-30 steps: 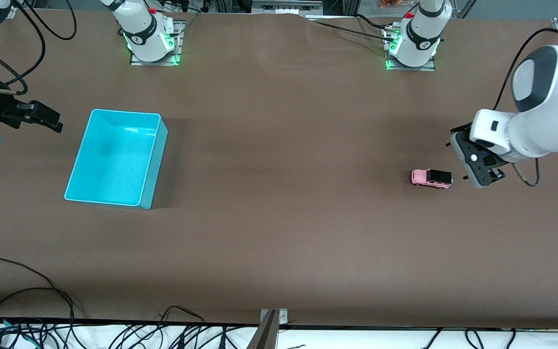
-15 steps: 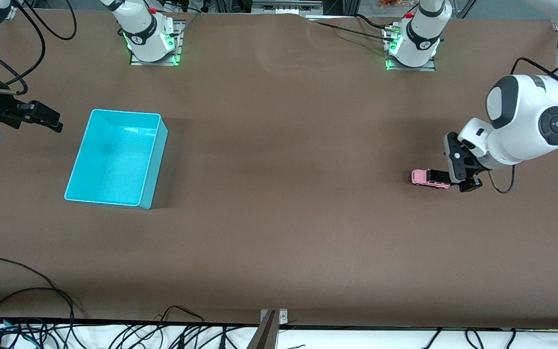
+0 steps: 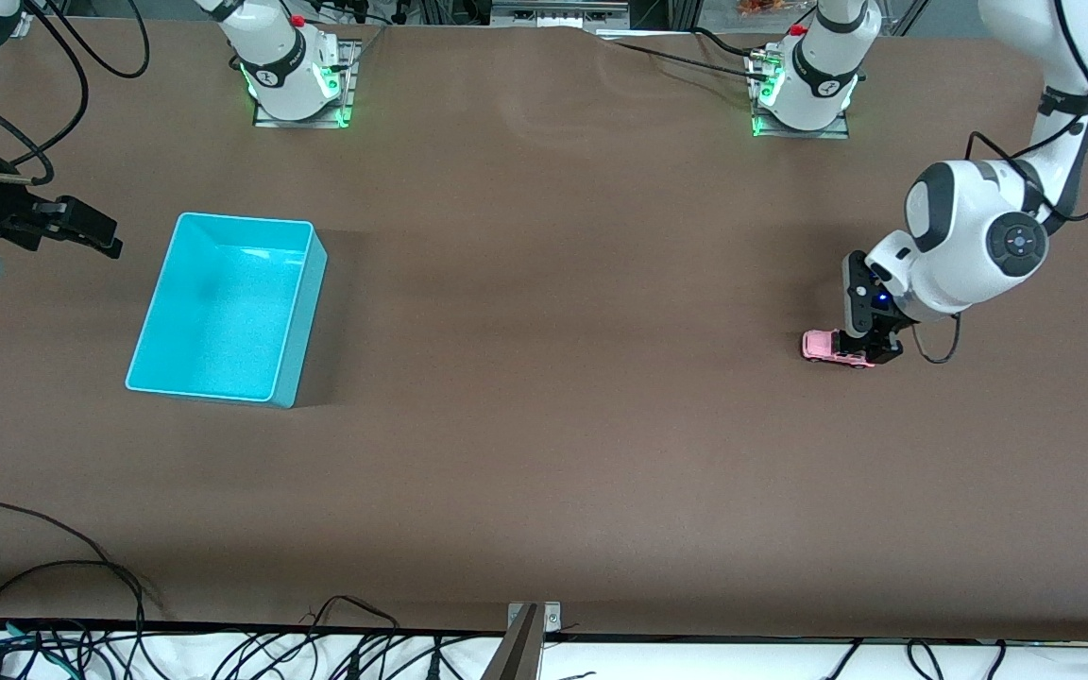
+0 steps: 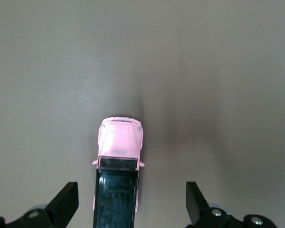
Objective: Wind and store pink jeep toy
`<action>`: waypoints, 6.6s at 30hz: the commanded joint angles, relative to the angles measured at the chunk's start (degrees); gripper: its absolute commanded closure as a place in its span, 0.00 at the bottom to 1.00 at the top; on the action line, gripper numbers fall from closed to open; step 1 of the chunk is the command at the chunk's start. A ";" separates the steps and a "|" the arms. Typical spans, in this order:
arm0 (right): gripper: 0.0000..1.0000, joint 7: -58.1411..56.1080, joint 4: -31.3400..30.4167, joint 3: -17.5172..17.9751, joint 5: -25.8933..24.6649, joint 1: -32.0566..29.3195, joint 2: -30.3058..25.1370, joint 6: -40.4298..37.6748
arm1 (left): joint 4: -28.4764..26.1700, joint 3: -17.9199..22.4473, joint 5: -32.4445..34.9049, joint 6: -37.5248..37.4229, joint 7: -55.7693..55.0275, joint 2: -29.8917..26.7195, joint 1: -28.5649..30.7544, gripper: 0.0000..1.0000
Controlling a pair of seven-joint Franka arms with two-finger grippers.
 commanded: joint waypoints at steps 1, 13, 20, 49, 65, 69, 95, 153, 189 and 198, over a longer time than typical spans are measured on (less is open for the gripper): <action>0.00 -0.56 1.05 0.14 0.56 -0.22 0.30 -0.18 | 0.24 0.55 -0.84 2.49 4.52 2.38 -0.08 0.01; 0.00 -0.56 1.05 0.14 0.56 -0.22 0.30 -0.18 | 1.03 3.19 0.83 7.51 8.57 4.84 -0.43 0.00; 0.00 -0.56 1.05 0.14 0.56 -0.22 0.30 -0.18 | 0.94 3.28 0.74 7.51 8.66 5.10 -0.43 0.00; 0.00 -0.56 1.05 0.14 0.56 -0.31 0.30 -0.18 | 1.12 3.28 -1.28 11.37 7.17 7.57 -0.34 0.88; 0.00 -0.56 1.05 0.14 0.56 -0.31 0.30 -0.18 | 0.77 3.28 -3.48 11.20 0.40 7.74 -0.69 0.93; 0.00 -0.56 1.05 0.14 0.48 -0.31 0.30 -0.18 | 0.86 3.28 -3.22 11.20 0.40 8.09 -0.78 0.93; 0.00 -0.56 1.05 0.14 0.56 -0.31 0.30 -0.18 | 3.05 8.46 5.48 11.37 1.01 12.13 -0.16 0.95; 0.00 -0.56 1.05 0.14 0.56 -0.31 0.47 -0.18 | 13.69 16.72 7.86 10.59 12.34 16.10 4.93 0.00; 0.00 -0.56 1.05 0.05 0.56 -0.31 0.47 -0.18 | 13.86 16.38 -7.70 1.70 -5.56 -0.78 0.63 0.00; 0.00 -0.56 1.05 0.05 0.56 -0.31 0.47 -0.18 | 13.95 9.44 -7.61 0.22 -24.62 -2.45 0.19 0.00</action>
